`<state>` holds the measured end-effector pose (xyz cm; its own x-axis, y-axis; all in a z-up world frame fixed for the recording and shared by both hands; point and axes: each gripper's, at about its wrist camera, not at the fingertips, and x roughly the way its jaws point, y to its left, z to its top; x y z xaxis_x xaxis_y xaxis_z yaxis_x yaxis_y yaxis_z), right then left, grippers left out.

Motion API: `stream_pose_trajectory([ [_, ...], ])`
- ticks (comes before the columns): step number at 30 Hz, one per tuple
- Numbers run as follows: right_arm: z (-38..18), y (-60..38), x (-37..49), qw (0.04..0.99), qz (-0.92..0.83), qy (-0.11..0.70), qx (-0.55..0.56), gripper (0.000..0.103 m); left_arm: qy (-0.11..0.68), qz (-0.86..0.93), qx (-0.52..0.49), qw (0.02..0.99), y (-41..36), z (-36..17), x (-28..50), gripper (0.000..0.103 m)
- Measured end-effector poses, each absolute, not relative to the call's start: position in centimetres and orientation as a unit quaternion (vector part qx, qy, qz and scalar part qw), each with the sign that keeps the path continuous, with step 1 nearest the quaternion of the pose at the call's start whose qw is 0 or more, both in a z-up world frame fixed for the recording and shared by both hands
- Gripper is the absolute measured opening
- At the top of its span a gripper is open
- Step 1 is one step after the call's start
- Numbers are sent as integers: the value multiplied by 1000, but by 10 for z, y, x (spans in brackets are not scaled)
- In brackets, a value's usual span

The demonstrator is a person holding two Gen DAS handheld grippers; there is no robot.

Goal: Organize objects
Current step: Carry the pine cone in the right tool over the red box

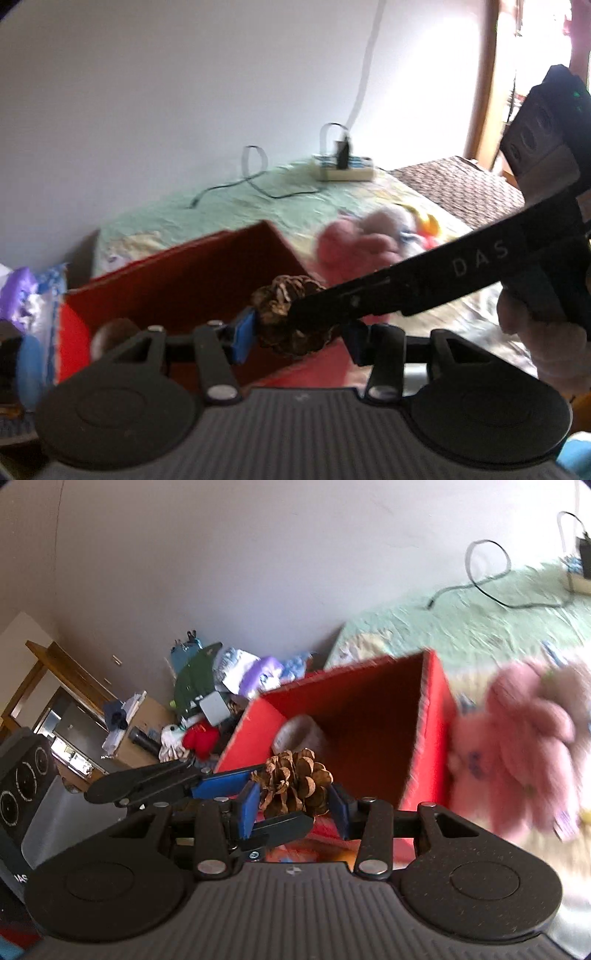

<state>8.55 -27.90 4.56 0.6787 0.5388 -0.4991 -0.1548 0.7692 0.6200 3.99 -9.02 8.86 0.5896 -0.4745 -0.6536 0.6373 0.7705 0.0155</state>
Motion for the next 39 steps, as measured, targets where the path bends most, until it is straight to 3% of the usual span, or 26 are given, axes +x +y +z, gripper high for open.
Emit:
stream_pose_trajectory([
  [17, 11, -206, 163, 854, 216, 394, 264, 44, 397, -232, 118, 880, -20, 55, 108, 48],
  [39, -29, -175, 220, 814, 240, 479, 224, 44, 463, -180, 114, 860, 2, 0, 150, 50],
])
